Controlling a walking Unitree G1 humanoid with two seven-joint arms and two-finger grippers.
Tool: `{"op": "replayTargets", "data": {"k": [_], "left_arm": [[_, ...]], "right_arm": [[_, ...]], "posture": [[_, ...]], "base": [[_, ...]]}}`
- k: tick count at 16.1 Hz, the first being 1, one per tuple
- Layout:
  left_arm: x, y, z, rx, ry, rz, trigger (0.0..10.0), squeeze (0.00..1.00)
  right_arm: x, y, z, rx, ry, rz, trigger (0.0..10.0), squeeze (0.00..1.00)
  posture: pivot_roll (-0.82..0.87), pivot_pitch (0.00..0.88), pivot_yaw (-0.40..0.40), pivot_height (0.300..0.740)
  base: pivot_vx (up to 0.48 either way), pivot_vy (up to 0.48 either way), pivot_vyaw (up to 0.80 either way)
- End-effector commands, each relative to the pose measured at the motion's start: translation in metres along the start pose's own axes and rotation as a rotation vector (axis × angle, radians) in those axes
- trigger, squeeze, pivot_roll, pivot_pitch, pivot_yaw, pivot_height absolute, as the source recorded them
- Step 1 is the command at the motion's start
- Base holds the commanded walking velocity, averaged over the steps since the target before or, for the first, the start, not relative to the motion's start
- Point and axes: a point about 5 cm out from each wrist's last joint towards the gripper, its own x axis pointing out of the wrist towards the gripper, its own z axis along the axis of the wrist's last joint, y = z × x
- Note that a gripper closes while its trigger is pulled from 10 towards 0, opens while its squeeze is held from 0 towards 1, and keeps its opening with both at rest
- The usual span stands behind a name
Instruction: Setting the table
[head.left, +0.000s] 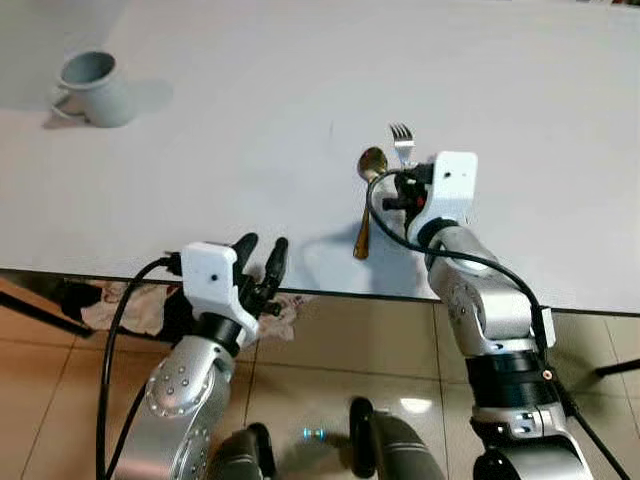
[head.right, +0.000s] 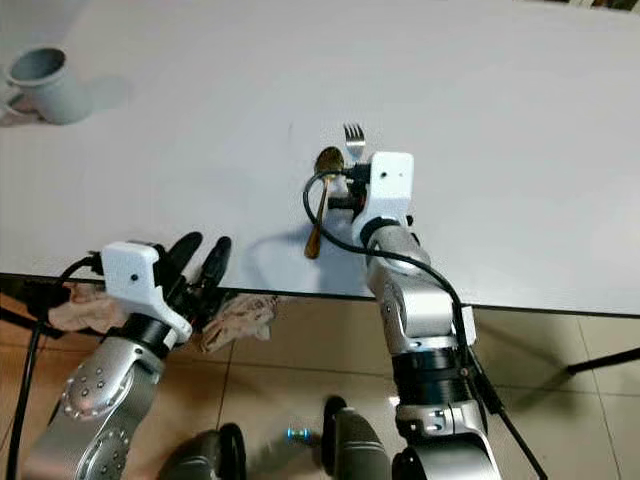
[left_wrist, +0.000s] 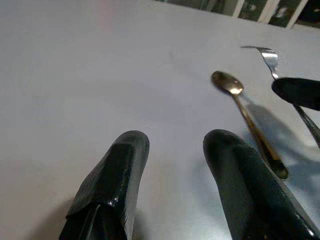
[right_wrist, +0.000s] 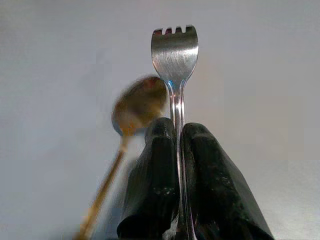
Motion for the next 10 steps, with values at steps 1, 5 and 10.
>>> {"op": "replayTargets", "data": {"k": [1,5,10], "left_arm": [[-0.003,-0.002,0.002,0.009,0.001,0.001,10.0,0.00],[-0.003,-0.004,0.003,0.011,0.002,0.003,10.0,0.00],[-0.004,-0.007,0.004,0.012,0.000,0.003,10.0,0.00]], "right_arm": [[-0.004,-0.004,-0.005,-0.013,0.016,-0.025,10.0,0.00],[-0.011,-0.007,-0.019,-0.014,0.049,-0.052,10.0,0.00],[-0.009,0.011,-0.022,-0.016,0.065,0.000,10.0,0.00]], "posture": [[-0.11,0.291,-0.010,0.740],[-0.11,0.290,-0.010,0.740],[-0.11,0.286,-0.016,0.740]], "base": [[0.000,0.000,0.00],[0.000,0.000,0.00],[0.000,0.000,0.00]]}}
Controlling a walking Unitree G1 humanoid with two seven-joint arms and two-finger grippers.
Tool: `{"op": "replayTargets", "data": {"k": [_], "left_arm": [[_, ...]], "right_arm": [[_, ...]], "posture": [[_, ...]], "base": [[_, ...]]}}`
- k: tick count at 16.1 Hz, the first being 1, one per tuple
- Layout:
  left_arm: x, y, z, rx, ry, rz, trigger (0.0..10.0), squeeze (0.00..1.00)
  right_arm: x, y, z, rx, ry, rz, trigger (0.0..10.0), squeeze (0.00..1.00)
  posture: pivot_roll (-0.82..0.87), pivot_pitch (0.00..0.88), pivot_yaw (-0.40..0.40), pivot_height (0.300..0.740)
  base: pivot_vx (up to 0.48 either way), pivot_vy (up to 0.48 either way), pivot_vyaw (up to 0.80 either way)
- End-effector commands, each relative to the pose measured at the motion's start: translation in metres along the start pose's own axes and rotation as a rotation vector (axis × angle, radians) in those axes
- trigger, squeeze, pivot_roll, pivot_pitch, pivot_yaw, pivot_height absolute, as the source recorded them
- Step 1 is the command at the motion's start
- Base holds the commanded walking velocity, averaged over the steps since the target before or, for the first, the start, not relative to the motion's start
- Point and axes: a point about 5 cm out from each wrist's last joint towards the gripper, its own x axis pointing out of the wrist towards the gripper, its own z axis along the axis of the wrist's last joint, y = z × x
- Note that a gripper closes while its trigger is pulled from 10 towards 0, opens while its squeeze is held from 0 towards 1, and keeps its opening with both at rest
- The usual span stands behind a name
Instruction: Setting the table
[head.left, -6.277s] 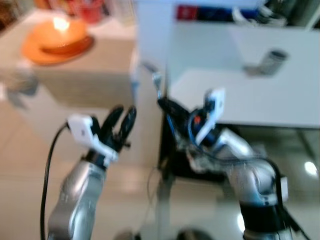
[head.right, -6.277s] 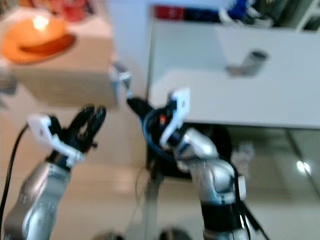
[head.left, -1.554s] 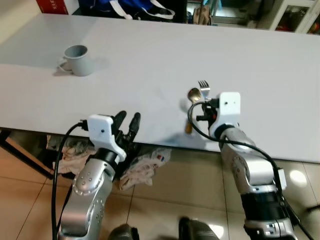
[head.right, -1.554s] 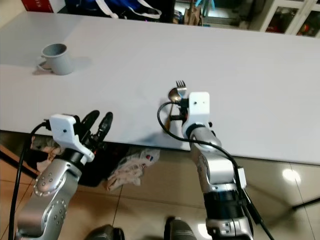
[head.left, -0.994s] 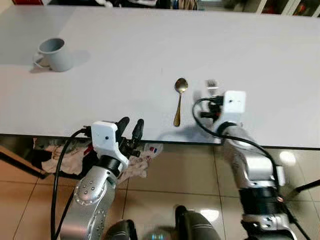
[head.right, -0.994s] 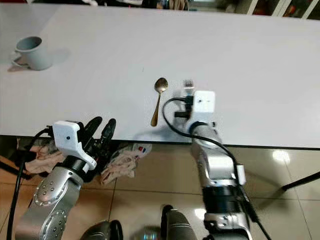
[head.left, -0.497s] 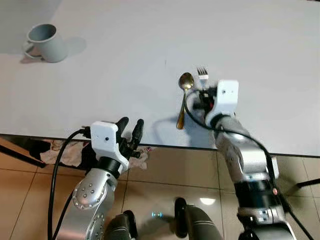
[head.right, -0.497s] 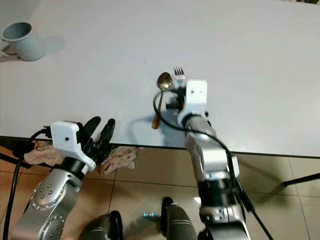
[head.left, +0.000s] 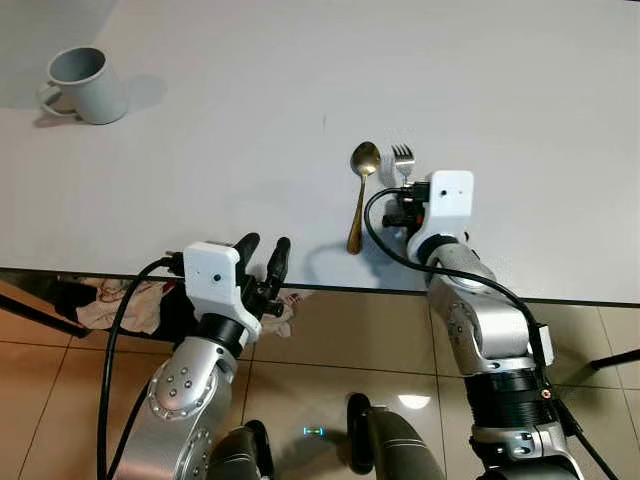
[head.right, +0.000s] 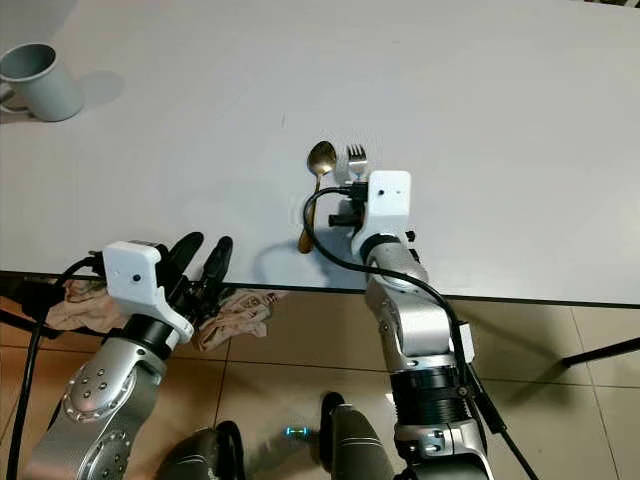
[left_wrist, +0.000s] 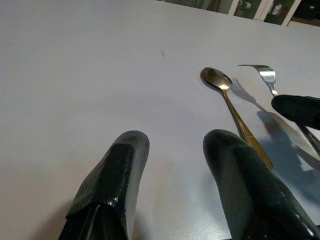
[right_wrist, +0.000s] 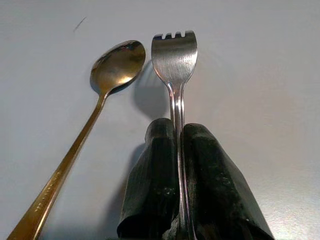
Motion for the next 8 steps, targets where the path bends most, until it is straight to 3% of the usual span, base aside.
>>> {"op": "replayTargets", "data": {"k": [1,2,3,4,5,8], "left_arm": [[-0.0031,-0.0025,0.0019,0.004,0.000,0.005,10.0,0.00],[-0.0029,-0.0027,0.0021,0.004,0.000,0.004,10.0,0.00],[-0.0025,-0.0030,0.0024,0.003,-0.001,0.004,10.0,0.00],[-0.0024,-0.0031,0.0025,0.002,-0.001,0.004,10.0,0.00],[-0.0024,-0.0030,0.0029,0.005,-0.002,0.005,10.0,0.00],[-0.0028,-0.0031,0.0032,0.005,-0.002,0.008,10.0,0.00]], "right_arm": [[0.0022,0.0044,-0.0071,-0.017,0.043,0.002,10.0,0.00],[0.0035,0.0050,-0.0062,-0.028,0.042,-0.001,10.0,0.01],[0.0057,0.0060,-0.0044,-0.038,0.039,-0.006,10.0,0.58],[0.0063,0.0062,-0.0038,-0.038,0.038,-0.008,10.0,0.58],[0.0082,0.0068,-0.0011,-0.037,0.029,-0.021,10.0,1.00],[0.0088,0.0116,0.0001,-0.030,0.026,-0.009,10.0,1.00]], "posture": [[-0.11,0.286,-0.017,0.740],[-0.11,0.285,-0.017,0.740],[-0.10,0.286,-0.017,0.740],[-0.10,0.285,-0.018,0.740],[-0.10,0.285,-0.019,0.740],[-0.10,0.285,-0.020,0.740]], "base": [[0.000,0.000,0.00],[0.000,0.000,0.00],[0.000,0.000,0.00],[0.000,0.000,0.00],[0.000,0.000,0.00],[0.000,0.000,0.00]]}}
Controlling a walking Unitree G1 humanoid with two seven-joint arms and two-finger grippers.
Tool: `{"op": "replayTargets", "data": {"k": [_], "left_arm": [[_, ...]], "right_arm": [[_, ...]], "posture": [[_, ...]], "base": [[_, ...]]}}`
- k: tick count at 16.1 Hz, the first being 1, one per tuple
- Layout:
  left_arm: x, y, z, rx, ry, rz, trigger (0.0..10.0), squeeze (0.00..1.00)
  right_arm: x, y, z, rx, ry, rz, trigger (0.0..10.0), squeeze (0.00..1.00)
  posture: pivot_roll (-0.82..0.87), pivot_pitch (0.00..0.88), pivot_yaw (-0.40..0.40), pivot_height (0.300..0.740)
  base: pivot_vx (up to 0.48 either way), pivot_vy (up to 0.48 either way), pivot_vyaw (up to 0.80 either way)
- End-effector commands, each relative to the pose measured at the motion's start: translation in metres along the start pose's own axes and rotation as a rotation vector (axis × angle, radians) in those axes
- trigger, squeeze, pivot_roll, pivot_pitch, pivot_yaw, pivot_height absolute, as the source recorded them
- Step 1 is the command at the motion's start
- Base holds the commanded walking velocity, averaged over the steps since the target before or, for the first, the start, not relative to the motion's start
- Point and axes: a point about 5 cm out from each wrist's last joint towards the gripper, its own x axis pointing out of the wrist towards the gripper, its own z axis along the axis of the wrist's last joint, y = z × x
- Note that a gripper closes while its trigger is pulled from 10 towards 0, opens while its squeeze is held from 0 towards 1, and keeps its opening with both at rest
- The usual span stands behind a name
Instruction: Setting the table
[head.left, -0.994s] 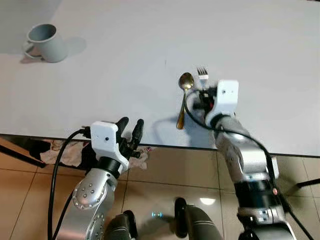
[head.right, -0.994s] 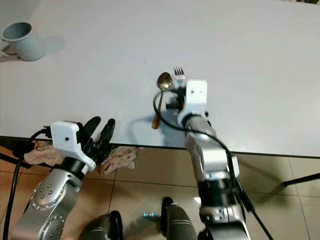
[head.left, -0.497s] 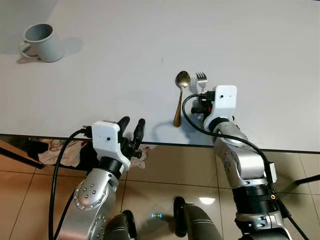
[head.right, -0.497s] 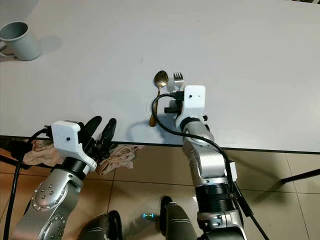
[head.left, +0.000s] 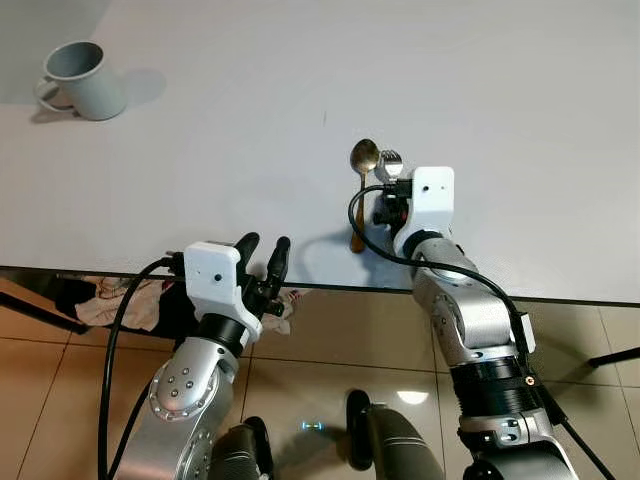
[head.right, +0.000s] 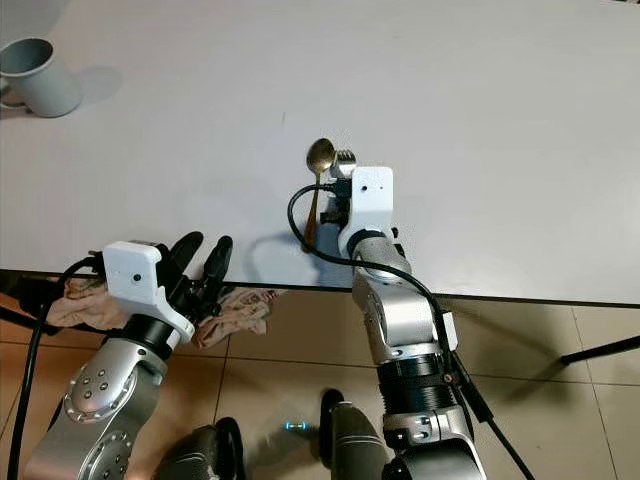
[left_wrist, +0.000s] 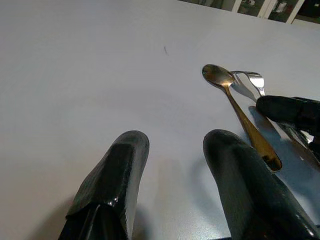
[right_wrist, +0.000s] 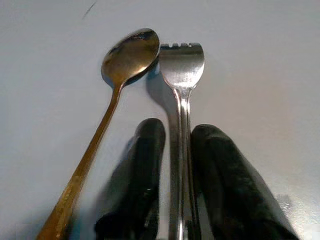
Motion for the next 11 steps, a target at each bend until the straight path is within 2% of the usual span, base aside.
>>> {"op": "replayTargets", "data": {"k": [1,7,11], "left_arm": [[-0.003,-0.002,0.003,0.005,-0.003,0.001,10.0,0.00],[-0.002,-0.002,0.002,0.005,-0.005,0.002,10.0,0.00],[-0.001,-0.004,0.003,0.002,-0.007,0.001,10.0,0.00]], "right_arm": [[0.000,0.001,0.000,0.002,0.004,-0.002,10.0,1.00],[0.003,-0.005,0.012,0.028,-0.054,-0.055,10.0,1.00],[0.005,-0.002,0.014,0.059,-0.039,-0.021,10.0,1.00]], "posture": [[-0.10,0.284,-0.021,0.740],[-0.10,0.274,-0.023,0.740],[-0.10,0.269,-0.026,0.740]], "base": [[0.000,0.000,0.00],[0.000,0.000,0.00],[0.000,0.000,0.00]]}}
